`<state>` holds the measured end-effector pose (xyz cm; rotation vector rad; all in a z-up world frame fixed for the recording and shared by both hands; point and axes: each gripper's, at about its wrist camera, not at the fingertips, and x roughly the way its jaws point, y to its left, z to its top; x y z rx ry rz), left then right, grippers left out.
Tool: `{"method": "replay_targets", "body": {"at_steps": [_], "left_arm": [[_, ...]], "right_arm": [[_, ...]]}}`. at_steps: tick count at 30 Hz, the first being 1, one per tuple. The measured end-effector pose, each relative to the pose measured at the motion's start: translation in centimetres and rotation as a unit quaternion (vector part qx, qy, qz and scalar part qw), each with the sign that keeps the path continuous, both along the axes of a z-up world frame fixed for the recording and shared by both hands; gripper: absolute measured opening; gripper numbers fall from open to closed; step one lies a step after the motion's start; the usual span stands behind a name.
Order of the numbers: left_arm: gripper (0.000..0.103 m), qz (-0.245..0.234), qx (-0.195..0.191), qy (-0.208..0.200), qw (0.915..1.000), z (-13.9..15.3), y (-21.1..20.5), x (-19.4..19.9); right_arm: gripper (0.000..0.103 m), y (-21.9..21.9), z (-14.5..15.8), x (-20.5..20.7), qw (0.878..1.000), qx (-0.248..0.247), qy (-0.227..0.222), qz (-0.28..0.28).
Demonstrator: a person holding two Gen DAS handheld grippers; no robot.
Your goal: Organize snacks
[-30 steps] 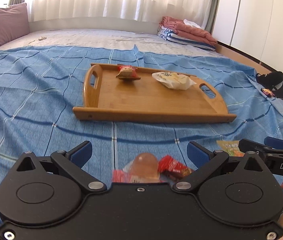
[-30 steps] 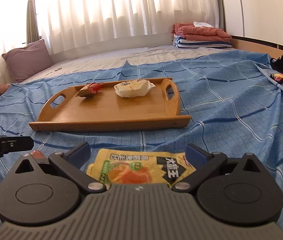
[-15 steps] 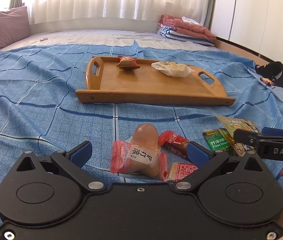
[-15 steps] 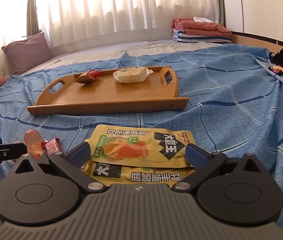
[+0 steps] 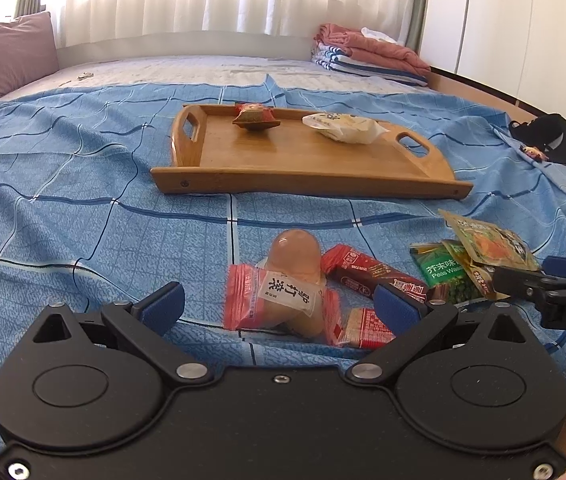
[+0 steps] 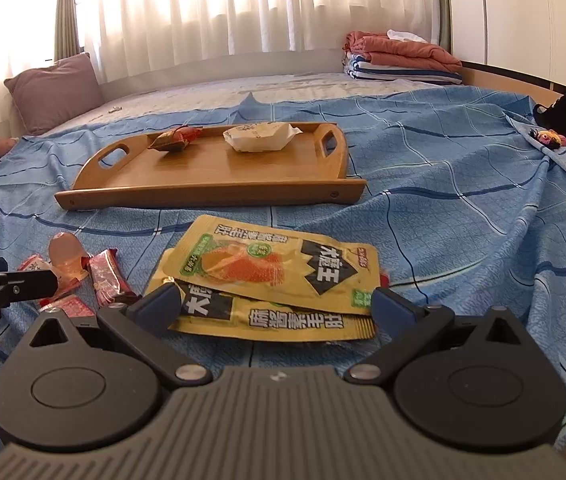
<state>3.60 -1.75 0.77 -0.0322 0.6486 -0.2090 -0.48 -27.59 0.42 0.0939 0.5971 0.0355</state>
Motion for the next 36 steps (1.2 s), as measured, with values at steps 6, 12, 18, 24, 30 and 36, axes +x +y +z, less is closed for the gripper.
{"method": "replay_targets", "body": {"at_steps": [6,12,18,24,30,36], "left_arm": [[0.097,0.004,-0.006,0.004,1.0,-0.1,0.2,0.3],[0.084,0.004,-0.018,0.007,0.9998,0.0,0.5,0.4],[0.077,-0.005,-0.013,0.008,0.9999,0.1,0.2,0.2],[0.074,0.001,-0.003,0.013,0.9999,-0.2,-0.1,0.3],[0.073,0.007,-0.005,0.015,0.9999,-0.3,-0.1,0.5],[0.073,0.01,0.001,0.015,0.9998,-0.6,0.0,0.9]], "right_arm": [[0.103,-1.3,0.1,1.5,0.999,-0.019,0.01,-0.037],[0.103,-1.0,0.4,4.1,0.998,-0.066,0.016,-0.016],[0.103,-1.7,0.8,7.3,0.994,-0.078,0.039,0.058],[0.103,-3.4,0.7,10.5,0.988,-0.025,0.1,0.118],[0.079,-3.7,0.4,9.6,0.988,0.04,0.093,0.118],[0.067,-2.0,1.0,7.0,0.996,0.019,0.06,0.07]]}}
